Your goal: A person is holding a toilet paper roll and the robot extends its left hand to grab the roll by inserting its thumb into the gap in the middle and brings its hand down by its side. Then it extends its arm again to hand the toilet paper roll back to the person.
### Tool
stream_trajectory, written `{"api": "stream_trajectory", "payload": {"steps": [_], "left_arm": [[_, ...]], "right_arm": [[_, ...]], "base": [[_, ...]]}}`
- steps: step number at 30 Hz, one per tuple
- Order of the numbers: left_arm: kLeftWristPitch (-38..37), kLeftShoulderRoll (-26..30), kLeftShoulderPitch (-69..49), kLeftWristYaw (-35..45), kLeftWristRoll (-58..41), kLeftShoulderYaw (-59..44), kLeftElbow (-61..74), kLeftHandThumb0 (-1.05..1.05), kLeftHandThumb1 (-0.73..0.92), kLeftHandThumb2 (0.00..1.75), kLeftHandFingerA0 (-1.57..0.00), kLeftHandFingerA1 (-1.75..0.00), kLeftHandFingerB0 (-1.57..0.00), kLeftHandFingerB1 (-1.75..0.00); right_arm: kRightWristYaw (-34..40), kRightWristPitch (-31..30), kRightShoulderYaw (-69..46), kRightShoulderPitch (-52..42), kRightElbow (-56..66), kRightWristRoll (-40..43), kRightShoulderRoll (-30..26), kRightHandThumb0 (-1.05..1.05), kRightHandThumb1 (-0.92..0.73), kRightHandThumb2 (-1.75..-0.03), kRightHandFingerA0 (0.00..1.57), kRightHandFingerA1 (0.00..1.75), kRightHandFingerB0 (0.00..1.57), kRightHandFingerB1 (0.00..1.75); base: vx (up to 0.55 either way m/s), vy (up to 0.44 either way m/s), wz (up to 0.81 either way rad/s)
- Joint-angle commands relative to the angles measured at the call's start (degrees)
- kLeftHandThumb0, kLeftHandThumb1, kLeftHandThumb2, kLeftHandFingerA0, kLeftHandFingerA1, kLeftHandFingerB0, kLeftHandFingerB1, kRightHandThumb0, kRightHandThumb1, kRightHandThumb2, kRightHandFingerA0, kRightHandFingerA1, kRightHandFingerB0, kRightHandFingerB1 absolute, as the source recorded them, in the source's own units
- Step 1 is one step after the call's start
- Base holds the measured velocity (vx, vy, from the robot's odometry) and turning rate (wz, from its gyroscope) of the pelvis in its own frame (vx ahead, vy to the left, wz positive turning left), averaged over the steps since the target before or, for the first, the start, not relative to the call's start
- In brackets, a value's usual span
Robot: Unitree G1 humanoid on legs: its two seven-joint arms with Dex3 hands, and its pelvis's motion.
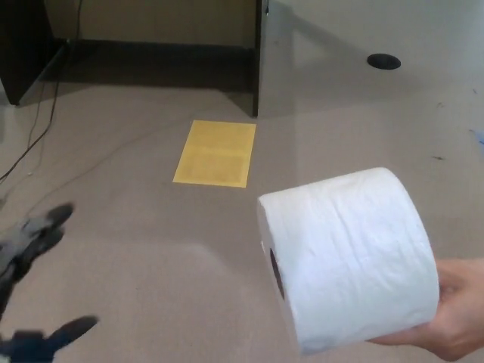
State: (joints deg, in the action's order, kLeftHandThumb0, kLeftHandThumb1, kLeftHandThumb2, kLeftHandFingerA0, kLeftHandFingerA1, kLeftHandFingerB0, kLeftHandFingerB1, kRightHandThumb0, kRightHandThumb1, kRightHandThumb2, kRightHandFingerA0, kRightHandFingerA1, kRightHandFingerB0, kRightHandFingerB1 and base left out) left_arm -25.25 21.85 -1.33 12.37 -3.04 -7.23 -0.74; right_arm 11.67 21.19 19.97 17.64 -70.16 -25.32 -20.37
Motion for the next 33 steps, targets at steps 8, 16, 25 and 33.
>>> {"api": "stream_trajectory", "payload": {"steps": [8,16,25,33], "left_arm": [[20.14,-2.93,15.25,3.65,0.13,13.03,23.59,-0.27,0.19,0.79,-0.01,-0.48,0.00,-0.48],[24.33,-6.06,22.96,4.41,1.19,18.40,24.91,-0.25,0.19,0.78,-0.01,-0.49,0.00,-0.48],[24.79,-8.26,24.93,4.49,2.41,21.40,23.98,-0.30,0.21,0.81,0.00,-0.49,0.00,-0.48],[27.00,-9.82,25.07,4.02,3.83,22.42,24.09,-0.29,0.20,0.80,0.00,-0.49,0.00,-0.48]], "right_arm": [[1.82,2.21,-0.64,-2.05,-0.73,-0.26,-0.72,-0.41,-0.72,-0.62,0.64,0.52,0.52,0.43],[1.62,2.33,-1.24,-2.19,-0.49,0.22,-0.39,-0.42,-0.73,-0.62,0.63,0.53,0.52,0.43],[2.09,2.56,-1.44,-2.80,-0.62,-0.35,-0.71,-0.42,-0.73,-0.62,0.65,0.58,0.51,0.43],[1.41,2.23,-1.60,-2.87,-0.97,-0.15,-0.20,-0.42,-0.73,-0.63,0.60,0.50,0.52,0.42]], "base": [[0.00,0.000,0.00],[0.00,0.000,0.00],[0.00,0.000,0.00],[0.00,0.000,0.00]]}}
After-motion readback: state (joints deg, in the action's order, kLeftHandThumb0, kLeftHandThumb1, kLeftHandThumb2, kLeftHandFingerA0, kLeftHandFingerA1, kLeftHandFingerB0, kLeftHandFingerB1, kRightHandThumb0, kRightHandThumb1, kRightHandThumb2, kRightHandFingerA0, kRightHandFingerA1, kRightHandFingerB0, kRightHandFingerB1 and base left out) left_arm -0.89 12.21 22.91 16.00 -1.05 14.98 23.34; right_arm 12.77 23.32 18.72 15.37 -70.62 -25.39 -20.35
